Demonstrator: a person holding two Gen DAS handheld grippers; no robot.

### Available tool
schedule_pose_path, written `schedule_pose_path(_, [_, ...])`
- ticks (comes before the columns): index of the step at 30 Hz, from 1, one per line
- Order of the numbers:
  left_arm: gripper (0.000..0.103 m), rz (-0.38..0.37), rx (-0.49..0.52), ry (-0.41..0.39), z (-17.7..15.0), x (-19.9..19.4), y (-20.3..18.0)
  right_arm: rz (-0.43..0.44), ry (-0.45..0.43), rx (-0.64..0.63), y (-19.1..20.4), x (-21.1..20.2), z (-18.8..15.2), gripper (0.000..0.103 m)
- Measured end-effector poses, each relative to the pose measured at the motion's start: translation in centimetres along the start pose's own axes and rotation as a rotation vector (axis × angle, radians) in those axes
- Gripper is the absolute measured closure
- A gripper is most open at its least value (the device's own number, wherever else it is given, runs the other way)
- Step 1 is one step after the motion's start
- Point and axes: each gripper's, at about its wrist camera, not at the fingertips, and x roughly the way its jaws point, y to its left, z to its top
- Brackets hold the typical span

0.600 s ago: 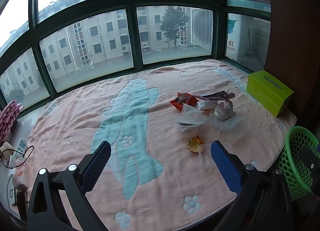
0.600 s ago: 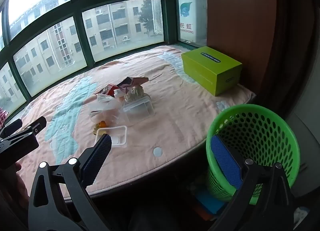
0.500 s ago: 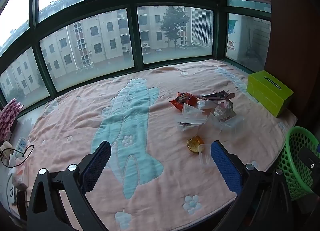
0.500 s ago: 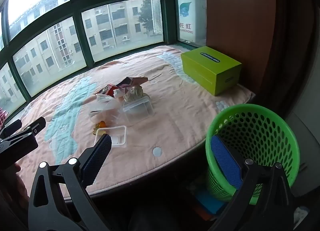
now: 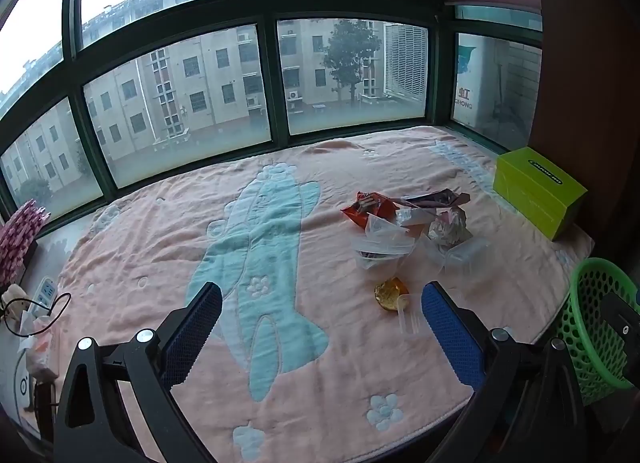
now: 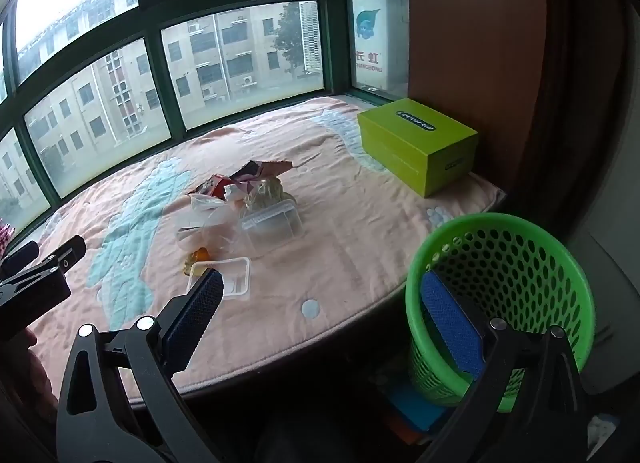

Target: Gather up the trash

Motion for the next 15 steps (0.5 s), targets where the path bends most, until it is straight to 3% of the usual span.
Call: schedule_pose_path(15, [0.006,0.003,-0.002,-0.002,-0.05,-0.33,-0.07,0.000,0.001,0.002,-0.10,-0.24,0.19,0.005])
